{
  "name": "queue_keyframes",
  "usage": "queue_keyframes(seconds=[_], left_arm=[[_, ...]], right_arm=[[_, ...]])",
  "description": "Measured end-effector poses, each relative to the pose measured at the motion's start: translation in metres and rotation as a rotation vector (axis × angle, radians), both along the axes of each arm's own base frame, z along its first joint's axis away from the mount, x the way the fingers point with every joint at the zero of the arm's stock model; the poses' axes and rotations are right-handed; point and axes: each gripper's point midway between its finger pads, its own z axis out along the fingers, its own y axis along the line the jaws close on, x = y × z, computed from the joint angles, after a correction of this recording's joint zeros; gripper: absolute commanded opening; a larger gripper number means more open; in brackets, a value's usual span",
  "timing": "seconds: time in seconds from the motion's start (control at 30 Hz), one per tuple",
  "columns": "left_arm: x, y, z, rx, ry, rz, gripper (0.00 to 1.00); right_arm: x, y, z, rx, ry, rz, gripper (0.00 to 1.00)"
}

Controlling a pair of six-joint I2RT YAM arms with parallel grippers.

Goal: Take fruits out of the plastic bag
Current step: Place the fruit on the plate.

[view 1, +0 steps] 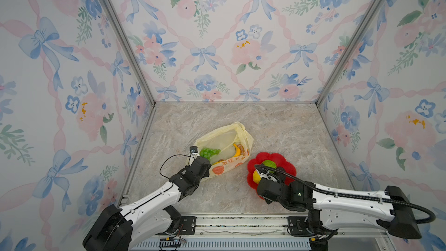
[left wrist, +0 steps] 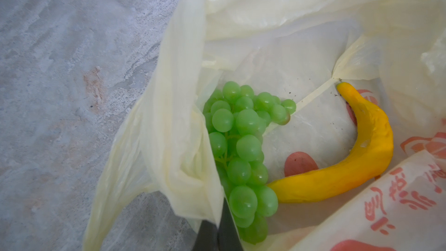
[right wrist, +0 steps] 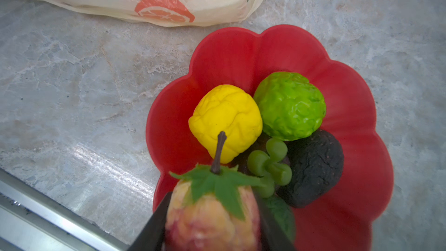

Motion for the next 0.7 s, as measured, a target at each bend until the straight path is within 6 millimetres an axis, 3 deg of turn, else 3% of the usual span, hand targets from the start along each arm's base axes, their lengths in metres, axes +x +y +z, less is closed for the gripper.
queue_keyframes(seconds=[0.33, 0.7], left_arm=[[0.001, 0.000, -0.001, -0.008, -0.002, 0.001, 0.00], [0.000, 0.000, -0.001, -0.010, -0.004, -0.003, 0.00]], right_arm=[[0.000, 0.003, -0.023, -0.047, 0.008, -0.021, 0.45], [0.002, 0.004, -0.034, -0.070, -0.002, -0.036, 0.52]])
